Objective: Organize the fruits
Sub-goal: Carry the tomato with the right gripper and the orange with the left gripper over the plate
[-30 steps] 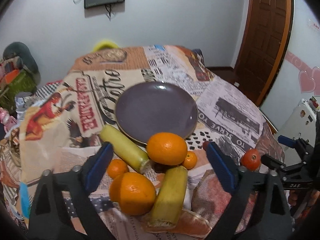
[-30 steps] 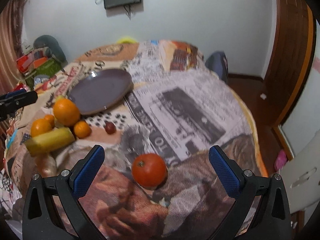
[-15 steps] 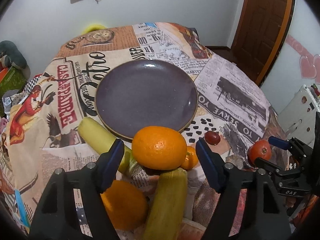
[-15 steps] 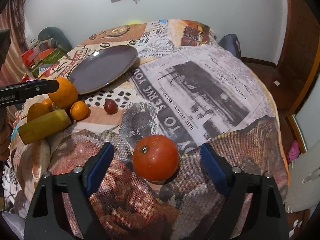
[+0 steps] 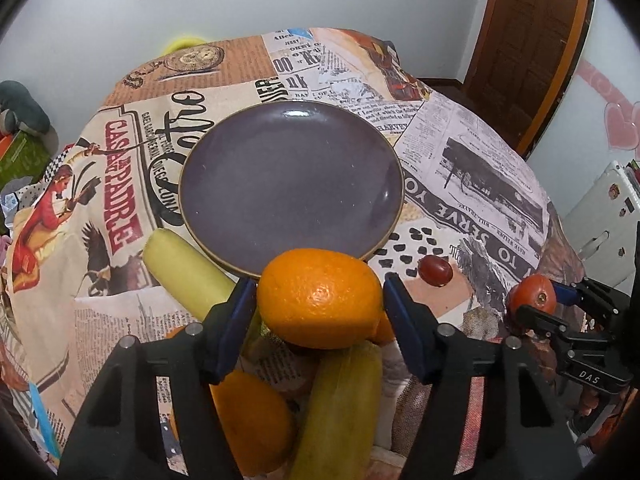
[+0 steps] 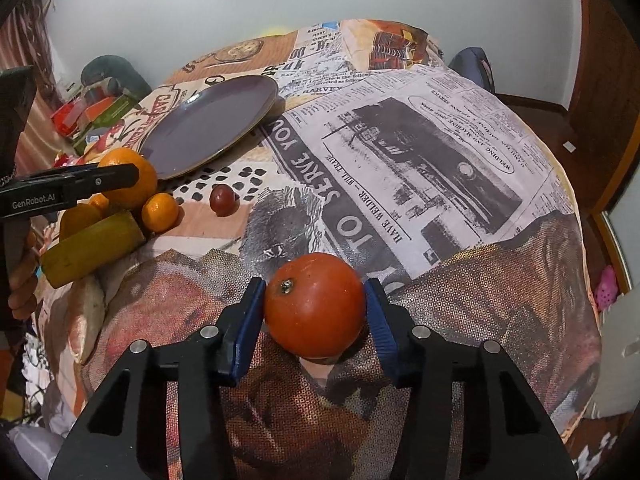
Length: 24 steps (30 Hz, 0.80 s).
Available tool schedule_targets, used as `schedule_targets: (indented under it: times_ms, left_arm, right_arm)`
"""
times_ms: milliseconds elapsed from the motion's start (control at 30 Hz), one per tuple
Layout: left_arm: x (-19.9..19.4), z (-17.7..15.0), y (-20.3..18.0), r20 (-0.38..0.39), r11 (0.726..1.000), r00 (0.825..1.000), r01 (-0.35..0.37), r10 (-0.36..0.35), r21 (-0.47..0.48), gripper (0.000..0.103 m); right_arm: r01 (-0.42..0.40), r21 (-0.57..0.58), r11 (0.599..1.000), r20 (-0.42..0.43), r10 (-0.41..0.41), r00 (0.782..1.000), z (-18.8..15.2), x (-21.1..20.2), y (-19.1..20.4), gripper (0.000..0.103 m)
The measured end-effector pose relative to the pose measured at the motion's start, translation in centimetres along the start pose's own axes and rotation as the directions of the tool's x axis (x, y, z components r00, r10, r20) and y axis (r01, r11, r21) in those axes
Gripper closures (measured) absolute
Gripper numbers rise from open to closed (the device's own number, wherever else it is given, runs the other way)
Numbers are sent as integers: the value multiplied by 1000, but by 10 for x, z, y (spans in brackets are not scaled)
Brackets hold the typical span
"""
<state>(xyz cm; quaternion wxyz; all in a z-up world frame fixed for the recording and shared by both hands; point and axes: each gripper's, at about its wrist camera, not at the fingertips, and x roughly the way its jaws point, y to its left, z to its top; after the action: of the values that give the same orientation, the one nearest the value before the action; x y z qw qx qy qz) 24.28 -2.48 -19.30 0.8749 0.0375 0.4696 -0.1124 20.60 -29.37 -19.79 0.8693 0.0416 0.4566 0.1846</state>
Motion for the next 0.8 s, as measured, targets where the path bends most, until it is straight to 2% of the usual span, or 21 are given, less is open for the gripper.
schedule_targets:
  times_ms: [267,400,633,800]
  left_arm:
    - [1,2,3,-15,1000,1000,16,-16,-19,39]
    - [-5,2,9,-9,998,999,37,-38,-57,39]
    - [-40,3,22,74,995,997,36,-29,-94,40]
    - [-67,8,34,142,994,990,22,-6,-111,40]
  right_arm:
    - [3,-10,1000,20,-3,1000,5,-6,3,58]
    - [7,-28,1000,39,-6,999,10,-13,8,58]
    - [28,-70,997,82,-23,996,27,-22,19,58]
    - [46,-116,992,146,-28,989,45,-32,33,58]
